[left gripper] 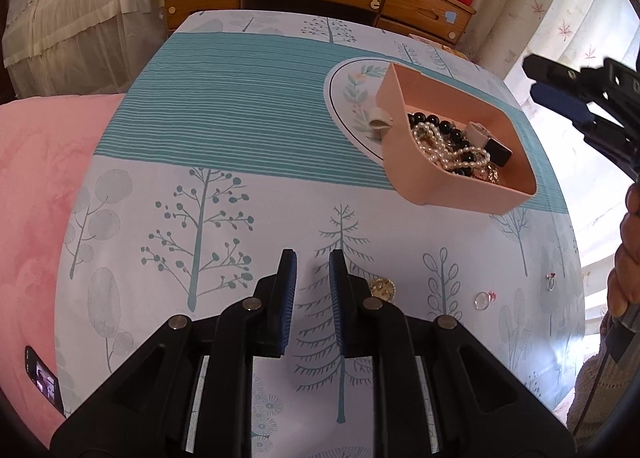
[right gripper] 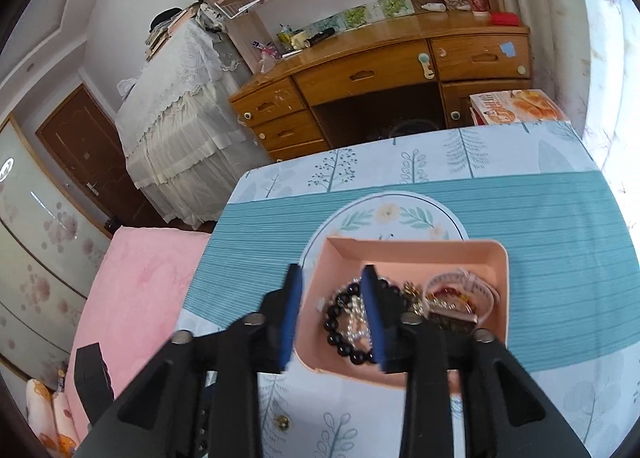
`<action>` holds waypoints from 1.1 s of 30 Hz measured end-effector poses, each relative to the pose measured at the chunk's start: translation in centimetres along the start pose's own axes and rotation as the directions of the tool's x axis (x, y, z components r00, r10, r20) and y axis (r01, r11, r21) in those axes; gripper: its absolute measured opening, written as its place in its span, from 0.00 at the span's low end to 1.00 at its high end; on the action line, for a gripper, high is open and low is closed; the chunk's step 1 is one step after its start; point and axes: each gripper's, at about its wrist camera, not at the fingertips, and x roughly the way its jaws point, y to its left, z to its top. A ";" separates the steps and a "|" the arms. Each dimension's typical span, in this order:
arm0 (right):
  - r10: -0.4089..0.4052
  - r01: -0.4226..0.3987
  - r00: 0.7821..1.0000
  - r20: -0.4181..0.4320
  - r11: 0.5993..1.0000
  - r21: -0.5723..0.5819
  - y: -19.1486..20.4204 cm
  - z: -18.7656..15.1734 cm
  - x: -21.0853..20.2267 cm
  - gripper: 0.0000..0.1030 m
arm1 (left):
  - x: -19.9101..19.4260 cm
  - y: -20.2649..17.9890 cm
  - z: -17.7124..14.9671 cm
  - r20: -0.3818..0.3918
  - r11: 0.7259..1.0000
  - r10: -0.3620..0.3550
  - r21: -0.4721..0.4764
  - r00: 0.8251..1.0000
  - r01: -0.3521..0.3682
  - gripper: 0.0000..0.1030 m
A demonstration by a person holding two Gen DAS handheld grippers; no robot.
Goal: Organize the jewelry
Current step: 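Withdraw both tools from the box toward the ring and gold round brooch, then grasp the pink-stone ring with the right tool while the left tool grasps the gold round brooch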
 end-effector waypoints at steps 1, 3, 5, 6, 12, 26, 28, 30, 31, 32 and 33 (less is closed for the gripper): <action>0.000 0.000 1.000 0.004 1.000 -0.005 -0.4 -0.5 -0.4 0.34 | -0.1 0.0 -0.2 0.000 1.000 -0.002 0.001 1.000 0.002 0.13; -0.008 0.008 1.000 0.001 1.000 -0.025 -0.7 -1.6 -0.8 0.34 | -0.3 -0.2 -0.5 -0.003 1.000 -0.011 0.003 1.000 0.011 0.13; -0.001 0.000 1.000 -0.006 0.999 -0.042 -1.0 -2.9 -1.3 0.34 | -0.6 -0.4 -0.7 0.000 1.000 -0.018 0.008 1.000 0.018 0.13; 0.003 -0.003 1.000 -0.010 0.999 -0.049 -1.3 -3.6 -2.1 0.34 | -0.8 -0.4 -0.9 0.004 1.000 -0.020 0.011 1.000 0.020 0.14; 0.006 -0.013 0.999 -0.040 0.988 -0.156 -1.4 -8.8 -4.9 0.34 | -2.0 -1.1 -2.1 0.019 0.998 -0.038 0.049 0.999 0.037 0.14; 0.048 -0.198 0.963 -0.265 0.793 -0.576 -2.0 -17.7 -5.3 0.34 | -0.6 -3.1 -4.6 -0.063 0.977 -0.109 0.180 0.992 0.119 0.18; 0.047 -0.232 0.952 -0.302 0.756 -0.612 -2.6 -18.2 -4.7 0.34 | -0.3 -3.8 -4.9 -0.071 0.968 -0.117 0.216 0.991 0.130 0.22; 0.038 -0.252 0.944 -0.327 0.723 -0.643 -3.1 -18.8 -4.0 0.34 | 0.0 -4.6 -5.0 -0.076 0.962 -0.119 0.238 0.990 0.134 0.25; 0.036 -0.263 0.940 -0.339 0.711 -0.653 -3.4 -19.0 -3.5 0.34 | 0.1 -4.8 -5.1 -0.078 0.960 -0.116 0.246 0.990 0.131 0.25; 0.038 -0.273 0.936 -0.349 0.704 -0.656 -3.6 -19.1 -3.1 0.34 | 0.2 -5.0 -5.1 -0.080 0.960 -0.111 0.250 0.991 0.128 0.26; 0.039 -0.283 0.932 -0.359 0.696 -0.660 -3.9 -19.2 -2.6 0.34 | 0.3 -5.1 -5.1 -0.083 0.960 -0.105 0.252 0.991 0.123 0.26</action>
